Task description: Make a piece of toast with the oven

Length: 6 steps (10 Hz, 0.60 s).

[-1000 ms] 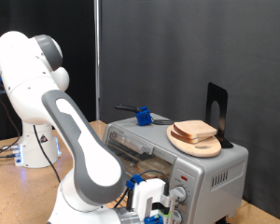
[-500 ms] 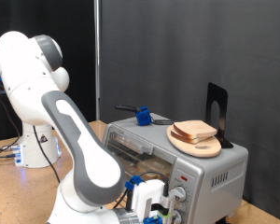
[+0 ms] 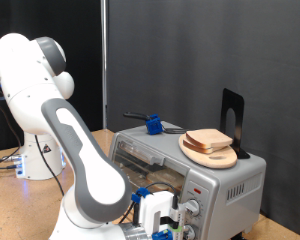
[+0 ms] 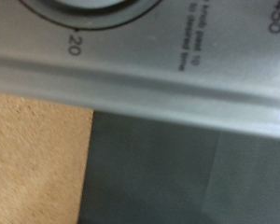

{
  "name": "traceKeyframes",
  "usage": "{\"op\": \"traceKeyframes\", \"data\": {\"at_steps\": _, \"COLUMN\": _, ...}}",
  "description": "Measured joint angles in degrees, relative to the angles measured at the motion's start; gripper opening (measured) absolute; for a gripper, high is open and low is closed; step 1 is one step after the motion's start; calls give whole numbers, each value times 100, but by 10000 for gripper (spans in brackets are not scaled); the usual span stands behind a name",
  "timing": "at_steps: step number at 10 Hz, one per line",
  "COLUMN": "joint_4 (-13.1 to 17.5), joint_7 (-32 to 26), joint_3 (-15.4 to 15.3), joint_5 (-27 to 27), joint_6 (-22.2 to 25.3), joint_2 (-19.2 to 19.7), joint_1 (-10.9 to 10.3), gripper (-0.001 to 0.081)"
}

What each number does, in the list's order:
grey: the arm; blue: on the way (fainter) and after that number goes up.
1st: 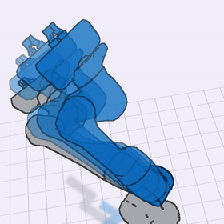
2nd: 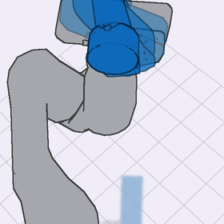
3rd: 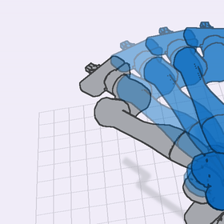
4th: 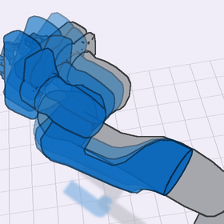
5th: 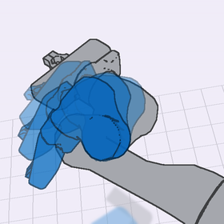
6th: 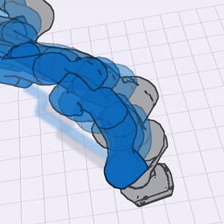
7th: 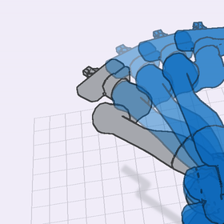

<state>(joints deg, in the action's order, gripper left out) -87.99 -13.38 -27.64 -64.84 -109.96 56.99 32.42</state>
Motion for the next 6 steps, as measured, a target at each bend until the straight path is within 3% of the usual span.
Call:
{"op": "traceKeyframes", "data": {"at_steps": 3, "joint_4": -106, "joint_7": -925, "joint_3": -57, "joint_5": -284, "joint_6": 49, "joint_2": 46, "joint_1": 93, "gripper": 92}}
{"op": "traceKeyframes", "data": {"at_steps": 6, "joint_4": 23, "joint_7": -1734, "joint_3": -126, "joint_5": -362, "joint_6": 341, "joint_2": 260, "joint_1": 185, "gripper": 94}}
